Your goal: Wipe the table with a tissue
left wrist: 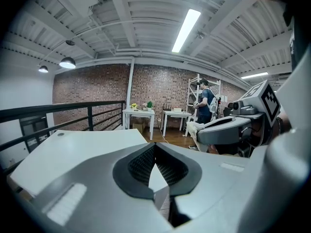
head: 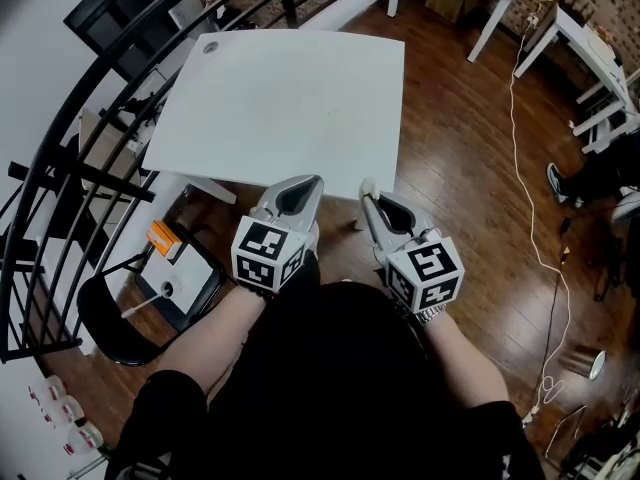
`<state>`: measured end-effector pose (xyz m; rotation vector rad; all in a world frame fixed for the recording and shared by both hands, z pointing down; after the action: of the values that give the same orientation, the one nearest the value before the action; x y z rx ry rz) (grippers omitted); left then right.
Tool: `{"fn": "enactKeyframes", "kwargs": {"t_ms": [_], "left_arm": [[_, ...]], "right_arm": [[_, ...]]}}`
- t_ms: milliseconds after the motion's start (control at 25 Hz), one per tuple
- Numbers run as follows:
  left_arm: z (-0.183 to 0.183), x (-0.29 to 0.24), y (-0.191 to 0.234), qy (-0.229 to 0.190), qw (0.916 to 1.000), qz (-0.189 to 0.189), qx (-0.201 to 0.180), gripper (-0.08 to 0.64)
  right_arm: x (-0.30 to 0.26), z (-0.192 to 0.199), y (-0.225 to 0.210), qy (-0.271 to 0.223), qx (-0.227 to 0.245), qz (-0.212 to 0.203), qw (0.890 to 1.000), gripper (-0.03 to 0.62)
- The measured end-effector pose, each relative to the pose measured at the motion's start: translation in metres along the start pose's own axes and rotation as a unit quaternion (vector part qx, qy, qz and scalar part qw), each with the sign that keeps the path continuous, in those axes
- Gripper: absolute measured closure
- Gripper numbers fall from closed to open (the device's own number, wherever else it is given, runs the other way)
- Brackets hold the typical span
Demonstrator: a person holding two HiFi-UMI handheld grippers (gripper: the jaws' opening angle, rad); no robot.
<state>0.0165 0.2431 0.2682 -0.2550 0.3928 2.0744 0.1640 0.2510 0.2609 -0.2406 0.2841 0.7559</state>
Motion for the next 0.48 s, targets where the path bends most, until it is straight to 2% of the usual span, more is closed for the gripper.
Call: {"fn": "enactKeyframes", "kwargs": {"t_ms": [480], "left_arm": [[-0.002, -0.048, 0.047, 0.017, 0.9995, 0.021, 0.018, 0.548]], "right_arm": [[-0.056, -0.007, -0.029, 0.033, -0.008, 0.012, 0.999, 0.578]]}}
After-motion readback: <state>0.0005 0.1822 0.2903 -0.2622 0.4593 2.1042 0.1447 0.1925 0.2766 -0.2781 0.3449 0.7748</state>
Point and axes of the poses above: the fingertips, and each gripper's own axes: x backward along the fingers, y to its left, z out of its underside, the point moved 6 cm from there along x, backward along the fingers, and after that the axes turned 4 degrees about x, right-handed, at the moved point
